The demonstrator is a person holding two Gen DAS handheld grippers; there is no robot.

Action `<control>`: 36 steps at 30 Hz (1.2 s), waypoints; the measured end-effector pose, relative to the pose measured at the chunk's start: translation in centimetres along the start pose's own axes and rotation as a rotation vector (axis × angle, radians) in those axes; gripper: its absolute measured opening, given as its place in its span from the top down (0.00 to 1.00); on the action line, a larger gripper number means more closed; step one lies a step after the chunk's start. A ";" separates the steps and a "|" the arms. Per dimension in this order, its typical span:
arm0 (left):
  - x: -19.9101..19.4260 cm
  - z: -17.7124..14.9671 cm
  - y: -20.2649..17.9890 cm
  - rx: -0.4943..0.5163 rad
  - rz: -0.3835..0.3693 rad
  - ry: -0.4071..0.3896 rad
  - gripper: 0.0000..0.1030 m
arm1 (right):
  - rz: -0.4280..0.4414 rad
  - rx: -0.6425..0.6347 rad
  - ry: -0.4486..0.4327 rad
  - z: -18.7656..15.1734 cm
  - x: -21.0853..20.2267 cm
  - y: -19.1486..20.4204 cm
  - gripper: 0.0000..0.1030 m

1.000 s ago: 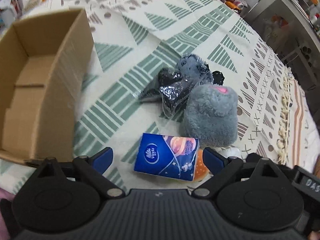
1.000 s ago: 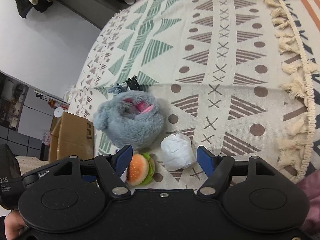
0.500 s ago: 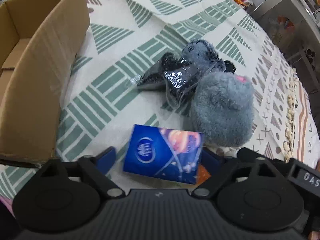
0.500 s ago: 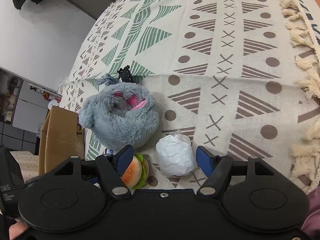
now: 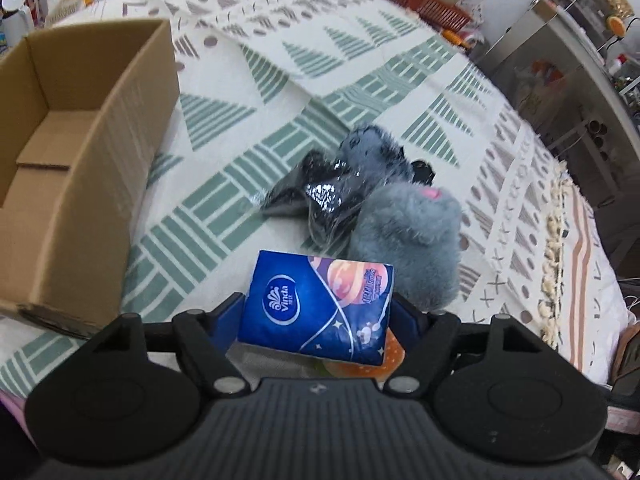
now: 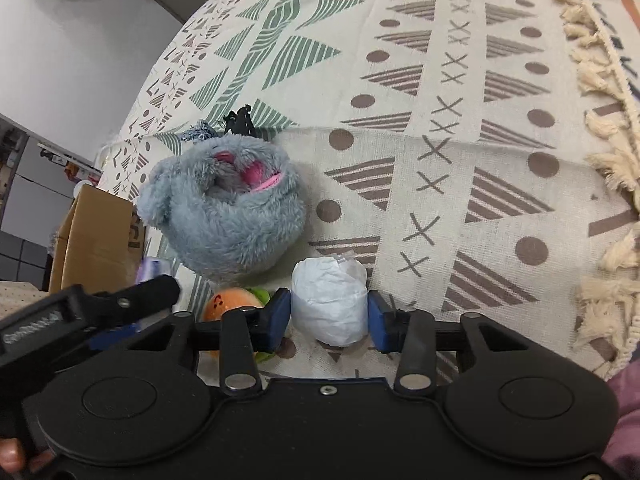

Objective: Organize soft objects
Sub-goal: 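Grasp the tissue pack with the left tool while the right tool grasps the white ball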

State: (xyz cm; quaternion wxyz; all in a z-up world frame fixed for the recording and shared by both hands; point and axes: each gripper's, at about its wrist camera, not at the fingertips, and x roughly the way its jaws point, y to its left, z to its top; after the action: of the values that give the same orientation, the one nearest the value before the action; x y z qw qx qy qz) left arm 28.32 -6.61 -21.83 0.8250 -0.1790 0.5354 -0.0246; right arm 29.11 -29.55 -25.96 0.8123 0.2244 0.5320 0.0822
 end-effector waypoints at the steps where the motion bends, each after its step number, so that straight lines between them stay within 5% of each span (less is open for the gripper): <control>1: -0.4 0.0 0.1 0.000 -0.001 -0.011 0.27 | -0.009 -0.006 -0.012 -0.1 -0.3 0.1 0.61; 17: -5.6 0.1 1.9 0.056 -0.021 -0.153 0.27 | -0.022 -0.089 -0.168 -2.1 -6.6 4.3 0.61; 29: -7.9 1.6 4.6 -0.008 -0.104 -0.201 0.27 | -0.021 -0.127 -0.233 -2.9 -8.3 10.4 0.61; 36: -8.9 2.8 6.9 -0.039 -0.083 -0.255 0.27 | 0.023 -0.157 -0.260 -3.0 -7.9 14.0 0.61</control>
State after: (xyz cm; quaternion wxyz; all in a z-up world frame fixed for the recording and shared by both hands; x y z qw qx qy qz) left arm 25.97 2.69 -15.27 0.8810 -0.2188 0.4187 -0.0252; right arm 24.52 -19.24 -14.09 0.8884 0.1749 0.4117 0.1033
